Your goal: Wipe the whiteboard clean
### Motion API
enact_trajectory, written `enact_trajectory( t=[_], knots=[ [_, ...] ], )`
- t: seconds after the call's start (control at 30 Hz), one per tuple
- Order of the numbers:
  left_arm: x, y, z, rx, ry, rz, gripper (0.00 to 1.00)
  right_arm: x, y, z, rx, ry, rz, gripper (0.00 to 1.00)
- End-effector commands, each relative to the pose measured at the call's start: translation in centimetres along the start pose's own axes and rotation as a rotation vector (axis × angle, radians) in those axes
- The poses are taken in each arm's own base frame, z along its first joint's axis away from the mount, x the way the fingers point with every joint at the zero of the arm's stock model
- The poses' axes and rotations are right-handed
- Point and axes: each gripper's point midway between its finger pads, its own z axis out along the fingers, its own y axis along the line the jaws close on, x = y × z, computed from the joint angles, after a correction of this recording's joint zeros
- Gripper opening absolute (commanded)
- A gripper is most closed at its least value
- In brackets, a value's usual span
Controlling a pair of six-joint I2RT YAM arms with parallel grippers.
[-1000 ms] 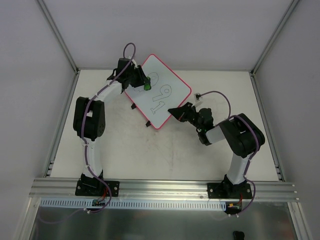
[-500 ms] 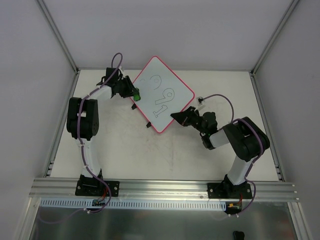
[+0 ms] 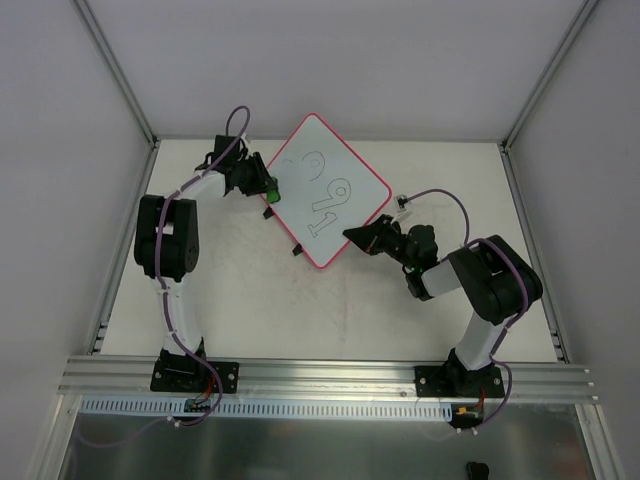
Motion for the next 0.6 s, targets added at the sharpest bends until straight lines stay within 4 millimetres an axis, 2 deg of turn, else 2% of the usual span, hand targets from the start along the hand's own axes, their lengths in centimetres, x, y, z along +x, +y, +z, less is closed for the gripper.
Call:
enact_trajectory(
  t=[0.0,0.13,0.2,0.27,0.3,0.37,0.4,0.57],
  knots=[
    [1.1,-4.9,-0.1,0.059,-0.004,0.112,0.0,-0.5,4.4,0.0,-0.219,-0.007,-0.137,0.0],
    [2.6,-7.2,0.9,0.098,0.011,0.135,0.0,-0.6,4.8,0.2,-0.231,-0.006,-0.134,0.0],
    [3.9,-8.7,1.2,0.114,0.014,0.173,0.0,-0.5,4.7,0.4,-0.233,-0.002,-0.133,0.0],
    [4.9,-10.1,0.9,0.131,0.011,0.211,0.0,-0.5,4.8,0.5,-0.235,-0.002,-0.131,0.0],
    [6.1,-9.9,1.0,0.132,0.034,0.21,0.0,-0.4,4.8,0.6,-0.237,0.002,-0.13,0.0],
    [6.5,-11.0,0.7,0.171,0.024,0.217,0.0,-0.4,5.0,0.7,-0.243,0.006,-0.127,0.0],
    [7.8,-11.1,0.8,0.173,0.046,0.223,0.0,-0.4,5.0,0.8,-0.246,0.007,-0.128,0.0],
    [8.3,-13.3,-0.3,0.246,0.027,0.318,0.0,-0.1,5.2,1.0,-0.254,0.016,-0.127,0.0]
  ],
)
